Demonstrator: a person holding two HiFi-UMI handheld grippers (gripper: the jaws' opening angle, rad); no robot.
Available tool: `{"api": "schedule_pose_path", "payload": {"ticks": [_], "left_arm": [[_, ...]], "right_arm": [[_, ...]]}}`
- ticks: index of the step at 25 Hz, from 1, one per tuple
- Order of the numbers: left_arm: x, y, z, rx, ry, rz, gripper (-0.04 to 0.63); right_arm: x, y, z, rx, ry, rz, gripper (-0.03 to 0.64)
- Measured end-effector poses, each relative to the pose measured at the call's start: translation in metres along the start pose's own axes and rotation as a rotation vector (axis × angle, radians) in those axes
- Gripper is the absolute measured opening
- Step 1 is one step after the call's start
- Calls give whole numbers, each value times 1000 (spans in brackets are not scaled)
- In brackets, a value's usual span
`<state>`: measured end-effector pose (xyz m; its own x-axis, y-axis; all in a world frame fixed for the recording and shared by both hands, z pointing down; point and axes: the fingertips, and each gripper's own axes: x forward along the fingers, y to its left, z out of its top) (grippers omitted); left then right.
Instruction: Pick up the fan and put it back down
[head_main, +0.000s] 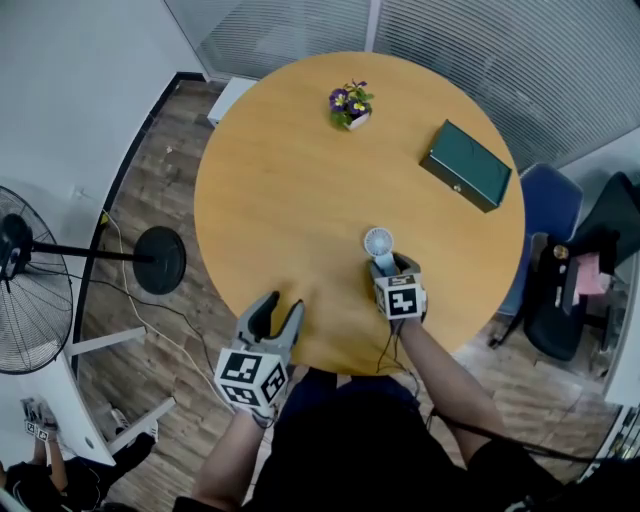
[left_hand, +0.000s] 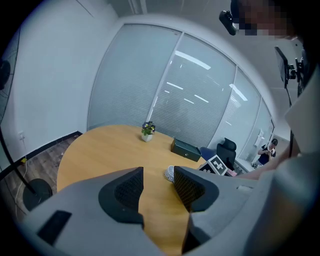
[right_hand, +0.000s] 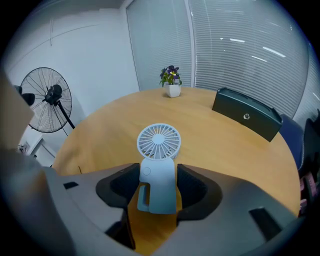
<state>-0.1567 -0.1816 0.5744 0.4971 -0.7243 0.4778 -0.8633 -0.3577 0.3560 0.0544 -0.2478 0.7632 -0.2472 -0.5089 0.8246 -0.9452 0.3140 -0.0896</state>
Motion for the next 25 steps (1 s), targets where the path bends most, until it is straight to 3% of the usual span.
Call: {"api": "schedule_pose_path", "payload": {"ticks": [9,16,25], "left_arm": [[-13,-2,-11,-26,-1,17,187],[-24,-16,-10,-16,-16,7,187],[-35,-44,-7,5,-40,-26,187]], "right_arm": [[3,1,14,-50,-39,-8,224],[-15,4,-1,-4,-31,58,222],[-63,10,10,35,-140,119,221]]}}
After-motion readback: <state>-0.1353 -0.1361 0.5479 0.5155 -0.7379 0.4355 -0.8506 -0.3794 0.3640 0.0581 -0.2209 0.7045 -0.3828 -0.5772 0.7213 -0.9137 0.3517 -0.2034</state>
